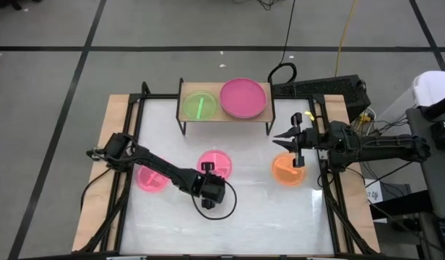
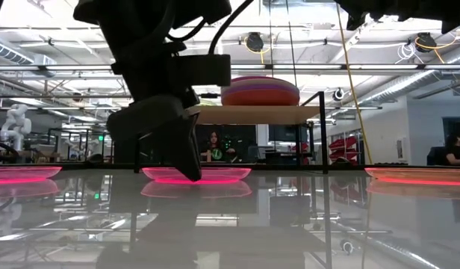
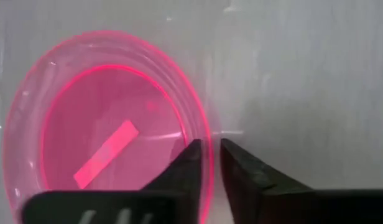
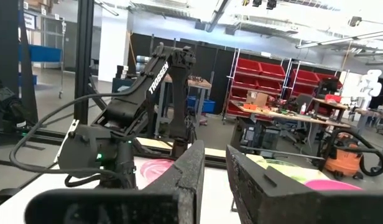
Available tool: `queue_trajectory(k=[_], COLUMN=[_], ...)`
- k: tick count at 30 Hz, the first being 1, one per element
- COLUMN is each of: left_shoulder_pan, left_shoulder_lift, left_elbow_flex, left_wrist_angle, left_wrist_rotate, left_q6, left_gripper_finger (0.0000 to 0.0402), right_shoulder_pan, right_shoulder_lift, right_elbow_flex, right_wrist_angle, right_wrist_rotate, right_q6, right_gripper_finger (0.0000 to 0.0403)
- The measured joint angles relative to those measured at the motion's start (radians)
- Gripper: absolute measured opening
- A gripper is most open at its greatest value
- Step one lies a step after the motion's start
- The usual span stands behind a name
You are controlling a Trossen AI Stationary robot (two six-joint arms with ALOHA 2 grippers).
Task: Place and stack plates onto a shelf
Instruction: Stack the pink transparent plate on top of the green transparent plate on the shelf
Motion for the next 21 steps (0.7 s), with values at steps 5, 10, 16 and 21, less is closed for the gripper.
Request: queue_trajectory(k=[5,10,16,21], left_shoulder_pan=[-0.005,-0.012,-0.02,-0.021], left_shoulder_lift=[0.0,-0.022,-0.042,-0.042], left_elbow_flex=[0.0,0.013,0.19,0.378], left_wrist_angle=[-0.003,-0.026,-0.231,-0.491], left_wrist_rotate=[0.0,-0.028,-0.155,-0.29], left_q6=[-0.019,0.02,0.075,0.116], left_gripper_finger=[0.0008,0.0006,0.0005,0.0004], right_shoulder_pan=[0.0,0.0,0.0,0.0], right_shoulder_lift=[0.0,0.0,0.0,0.0], right_elbow_flex=[0.0,0.0,0.0,0.0], right_wrist_angle=[0.0,0.002,0.001,-0.006], right_wrist_rotate=[0.0,0.001,0.001,0.001], right_q6=[0.002,0.0,0.0,0.0], right_gripper_finger=[0.005,0.005,0.005,0.005])
